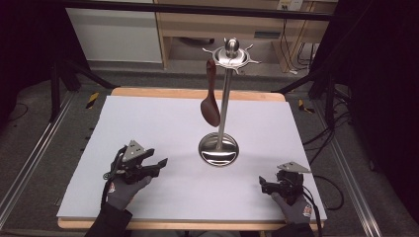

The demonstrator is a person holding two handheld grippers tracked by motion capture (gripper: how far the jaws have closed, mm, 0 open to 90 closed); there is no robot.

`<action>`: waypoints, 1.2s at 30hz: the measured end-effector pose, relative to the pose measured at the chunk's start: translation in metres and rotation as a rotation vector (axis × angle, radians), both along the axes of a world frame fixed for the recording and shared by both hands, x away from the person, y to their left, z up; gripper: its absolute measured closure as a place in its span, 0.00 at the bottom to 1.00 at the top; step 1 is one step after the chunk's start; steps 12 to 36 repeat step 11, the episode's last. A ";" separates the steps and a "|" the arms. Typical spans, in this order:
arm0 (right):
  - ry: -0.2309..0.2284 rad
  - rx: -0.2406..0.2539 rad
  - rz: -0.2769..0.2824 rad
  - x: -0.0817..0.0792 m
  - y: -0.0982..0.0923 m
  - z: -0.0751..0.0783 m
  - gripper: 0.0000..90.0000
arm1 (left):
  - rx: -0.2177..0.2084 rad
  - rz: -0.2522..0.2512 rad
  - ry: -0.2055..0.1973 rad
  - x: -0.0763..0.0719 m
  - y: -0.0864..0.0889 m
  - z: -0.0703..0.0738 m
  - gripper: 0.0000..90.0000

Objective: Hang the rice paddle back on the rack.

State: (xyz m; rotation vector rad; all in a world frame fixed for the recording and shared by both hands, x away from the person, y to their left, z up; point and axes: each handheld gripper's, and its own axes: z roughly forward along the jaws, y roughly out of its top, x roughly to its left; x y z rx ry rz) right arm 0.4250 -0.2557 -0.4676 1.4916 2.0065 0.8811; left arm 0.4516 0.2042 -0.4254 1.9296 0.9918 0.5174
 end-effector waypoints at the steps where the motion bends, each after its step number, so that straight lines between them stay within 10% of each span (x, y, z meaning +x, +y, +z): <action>1: 0.000 -0.003 -0.001 0.000 0.000 0.000 0.10 | 0.005 0.010 -0.001 0.000 0.003 -0.002 0.40; 11: 0.000 -0.012 -0.016 0.000 -0.006 0.000 0.10 | 0.010 0.106 0.015 -0.006 0.034 -0.017 0.38; 36: 0.000 -0.012 -0.016 0.000 -0.006 0.000 0.10 | 0.010 0.106 0.015 -0.006 0.034 -0.017 0.38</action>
